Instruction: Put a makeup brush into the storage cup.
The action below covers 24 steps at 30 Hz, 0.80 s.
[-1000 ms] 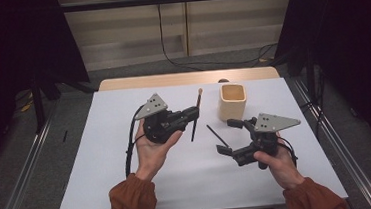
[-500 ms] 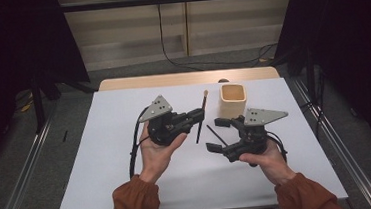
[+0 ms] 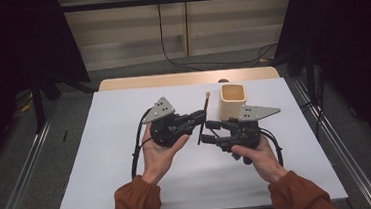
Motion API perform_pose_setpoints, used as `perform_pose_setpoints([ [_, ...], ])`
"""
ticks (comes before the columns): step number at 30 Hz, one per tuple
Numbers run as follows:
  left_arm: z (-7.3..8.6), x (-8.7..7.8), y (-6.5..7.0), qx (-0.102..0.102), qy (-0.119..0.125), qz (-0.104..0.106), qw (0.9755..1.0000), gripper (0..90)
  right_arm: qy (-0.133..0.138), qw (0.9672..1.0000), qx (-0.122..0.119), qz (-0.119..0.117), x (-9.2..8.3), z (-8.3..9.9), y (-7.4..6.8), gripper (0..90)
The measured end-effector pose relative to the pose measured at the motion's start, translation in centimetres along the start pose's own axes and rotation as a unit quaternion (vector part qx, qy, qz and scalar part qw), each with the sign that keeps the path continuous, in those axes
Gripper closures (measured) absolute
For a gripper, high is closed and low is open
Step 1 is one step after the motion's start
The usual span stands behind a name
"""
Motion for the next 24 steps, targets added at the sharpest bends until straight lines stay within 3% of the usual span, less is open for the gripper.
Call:
perform_pose_setpoints([
  [11, 0.39, 0.32, 0.29, 0.002, -0.006, 0.004, 1.0000, 83.5, 0.000, 0.9998, 0.018, -0.002, -0.20, 0.06, 0.57, 59.4],
  [24, 0.64, 0.53, 0.32, 0.004, -0.010, 0.003, 0.9999, 83.6, 0.001, 0.9995, 0.031, -0.003, 0.00, 0.00, 0.73, 67.5],
])
Point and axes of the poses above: each handheld gripper's, and its own axes: x roughly forward along the jaws, z roughly out of its underside, y roughly to its right, the point moved 10 cm from there along x, roughly forward along the jaws, and after that the axes turned 4 degrees about y, right-handed, at the moved point
